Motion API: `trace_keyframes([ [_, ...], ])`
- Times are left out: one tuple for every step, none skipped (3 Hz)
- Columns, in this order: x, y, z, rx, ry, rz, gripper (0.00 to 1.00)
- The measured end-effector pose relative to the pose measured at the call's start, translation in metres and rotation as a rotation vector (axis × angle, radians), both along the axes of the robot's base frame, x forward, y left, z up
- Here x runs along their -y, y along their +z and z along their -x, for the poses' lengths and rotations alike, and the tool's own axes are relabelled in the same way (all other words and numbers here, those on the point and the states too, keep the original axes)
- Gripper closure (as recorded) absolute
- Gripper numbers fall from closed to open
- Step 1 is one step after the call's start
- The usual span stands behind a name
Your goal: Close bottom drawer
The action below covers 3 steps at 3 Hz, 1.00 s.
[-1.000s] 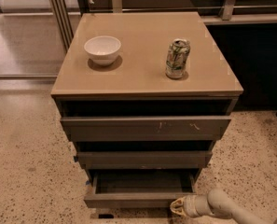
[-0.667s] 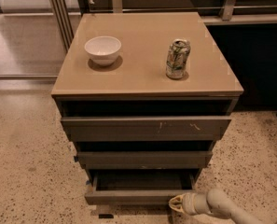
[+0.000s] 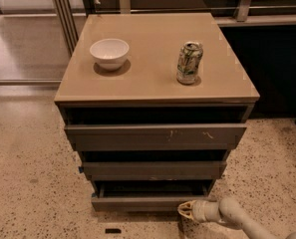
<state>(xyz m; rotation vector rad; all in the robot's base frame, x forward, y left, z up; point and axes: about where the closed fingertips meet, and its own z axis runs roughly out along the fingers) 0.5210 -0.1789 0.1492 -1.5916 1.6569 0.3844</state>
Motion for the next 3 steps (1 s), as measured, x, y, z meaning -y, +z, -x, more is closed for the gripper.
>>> trace_keyframes([
  [-0.002, -0.001, -0.023, 0.022, -0.013, -0.019, 1.00],
  [-0.004, 0.000, -0.044, 0.037, -0.023, -0.026, 1.00],
  [-0.005, 0.001, -0.061, 0.046, -0.037, -0.028, 1.00],
])
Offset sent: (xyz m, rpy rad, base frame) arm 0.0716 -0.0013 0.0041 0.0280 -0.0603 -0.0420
